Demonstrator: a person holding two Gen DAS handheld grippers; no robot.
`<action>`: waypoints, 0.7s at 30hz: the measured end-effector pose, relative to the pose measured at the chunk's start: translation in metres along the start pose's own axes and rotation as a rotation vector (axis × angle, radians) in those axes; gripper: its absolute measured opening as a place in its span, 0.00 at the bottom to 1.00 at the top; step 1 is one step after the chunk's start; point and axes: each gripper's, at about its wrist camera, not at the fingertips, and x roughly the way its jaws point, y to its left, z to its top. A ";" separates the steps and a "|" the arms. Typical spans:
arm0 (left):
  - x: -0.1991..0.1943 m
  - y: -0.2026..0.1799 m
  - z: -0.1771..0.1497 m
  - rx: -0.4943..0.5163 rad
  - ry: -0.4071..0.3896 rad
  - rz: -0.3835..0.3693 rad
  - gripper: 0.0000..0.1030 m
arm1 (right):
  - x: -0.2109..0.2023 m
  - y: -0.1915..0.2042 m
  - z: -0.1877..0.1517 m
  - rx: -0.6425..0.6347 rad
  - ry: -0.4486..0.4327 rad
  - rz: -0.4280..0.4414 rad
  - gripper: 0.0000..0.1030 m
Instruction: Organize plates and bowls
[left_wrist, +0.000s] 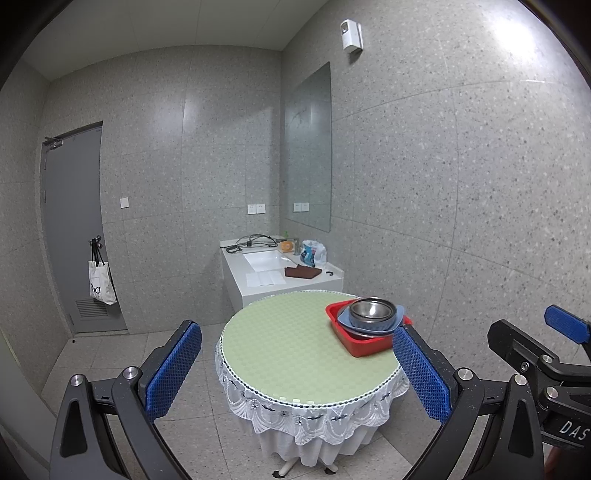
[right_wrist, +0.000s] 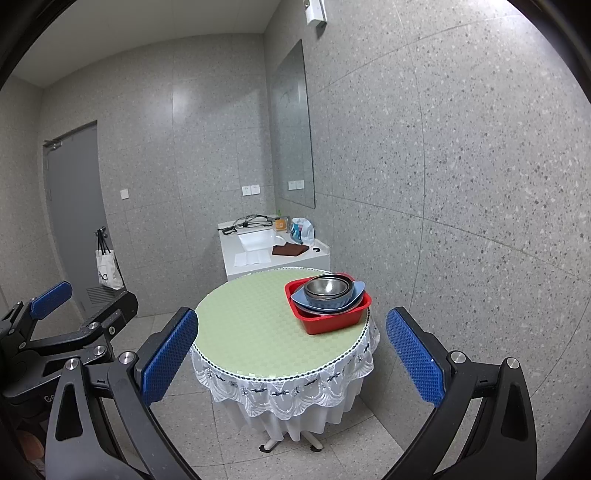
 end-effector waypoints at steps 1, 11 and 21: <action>0.000 0.000 0.000 0.000 0.001 0.000 0.99 | -0.001 -0.001 0.000 0.000 0.000 0.000 1.00; -0.002 -0.001 0.000 0.003 0.002 0.002 0.99 | 0.001 0.000 0.000 0.000 0.001 -0.001 1.00; -0.003 -0.001 0.000 0.004 0.004 0.002 0.99 | -0.002 -0.001 -0.002 -0.001 0.001 -0.001 1.00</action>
